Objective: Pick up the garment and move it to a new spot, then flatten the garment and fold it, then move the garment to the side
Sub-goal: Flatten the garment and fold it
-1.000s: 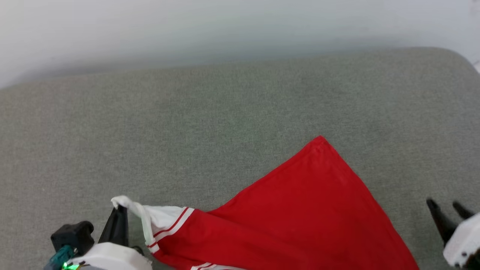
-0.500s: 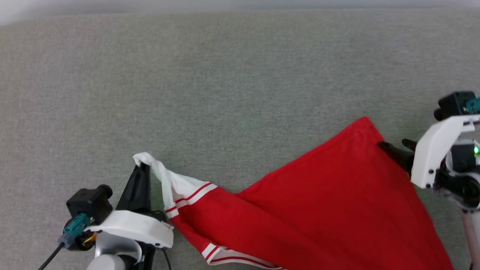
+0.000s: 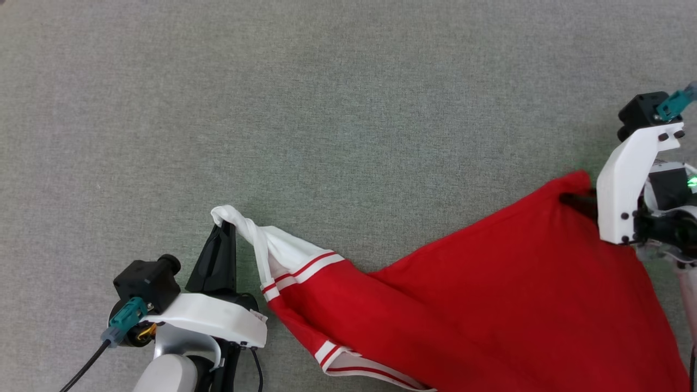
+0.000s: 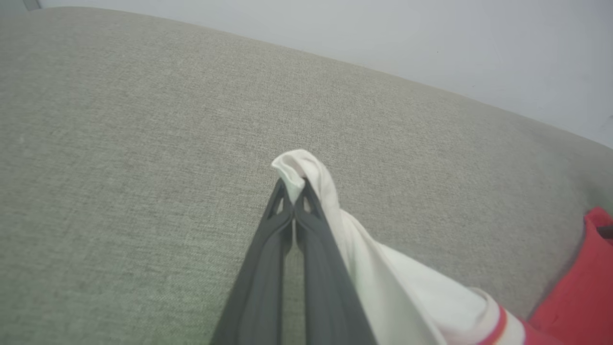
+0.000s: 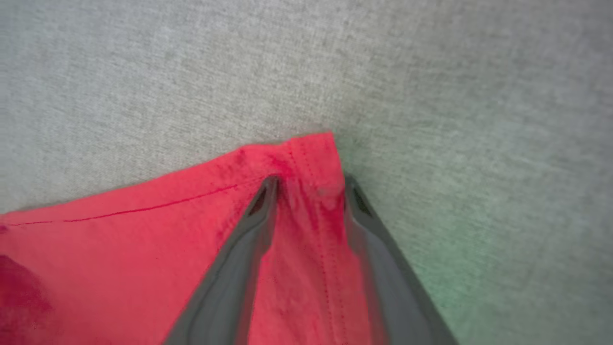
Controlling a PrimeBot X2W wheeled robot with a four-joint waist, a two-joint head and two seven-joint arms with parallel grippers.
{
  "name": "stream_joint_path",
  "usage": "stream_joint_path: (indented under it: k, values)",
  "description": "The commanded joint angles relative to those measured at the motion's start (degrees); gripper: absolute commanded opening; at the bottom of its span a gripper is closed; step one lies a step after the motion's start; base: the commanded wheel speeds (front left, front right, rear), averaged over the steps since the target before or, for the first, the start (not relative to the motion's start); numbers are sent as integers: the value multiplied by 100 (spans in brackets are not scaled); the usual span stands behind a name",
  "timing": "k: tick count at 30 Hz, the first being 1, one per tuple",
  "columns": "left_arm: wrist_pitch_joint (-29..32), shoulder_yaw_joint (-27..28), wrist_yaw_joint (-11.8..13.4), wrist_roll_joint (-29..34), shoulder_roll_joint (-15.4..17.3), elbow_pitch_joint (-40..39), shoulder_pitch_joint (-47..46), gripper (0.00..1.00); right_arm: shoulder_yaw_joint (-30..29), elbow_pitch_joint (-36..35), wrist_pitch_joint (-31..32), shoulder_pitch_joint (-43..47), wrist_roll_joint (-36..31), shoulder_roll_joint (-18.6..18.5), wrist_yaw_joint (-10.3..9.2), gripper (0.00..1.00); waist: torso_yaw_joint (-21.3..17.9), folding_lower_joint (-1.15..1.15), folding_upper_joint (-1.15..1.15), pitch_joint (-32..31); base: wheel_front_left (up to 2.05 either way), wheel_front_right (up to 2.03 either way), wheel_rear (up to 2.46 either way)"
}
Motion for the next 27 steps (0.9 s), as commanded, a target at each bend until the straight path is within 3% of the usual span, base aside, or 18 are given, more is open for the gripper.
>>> stream_joint_path:
  k: [1, 6, 13, 20, 27]
  values:
    - [-43, 2, -10, -26, 3, 34, -48, 0, 362, 383, 207, 471, 98, 293, 3, 0, 0, 0, 0, -53, 0, 0, 0]
    - [-21, 64, -9, -64, 89, 122, 11, 0, 414, 245, 91, 426, 93, 93, 1, 0, -76, 0, 0, -354, 0, 0, 0]
    - [214, 188, -195, -118, 428, 187, -411, 0, 391, 16, -698, 127, -153, -120, 0, 0, -276, 0, 0, -1101, 0, 0, 0]
    - [631, 391, -398, -189, 845, 657, -1523, 0, 202, 230, -1417, -310, -540, -143, 0, 0, -592, 0, 0, -1675, 0, 0, 0]
    - [748, 492, -498, -209, 913, 1488, -2985, 0, 106, 395, -2206, -1138, -819, -146, -1, 0, -867, 0, 0, -1591, 0, 0, 0]
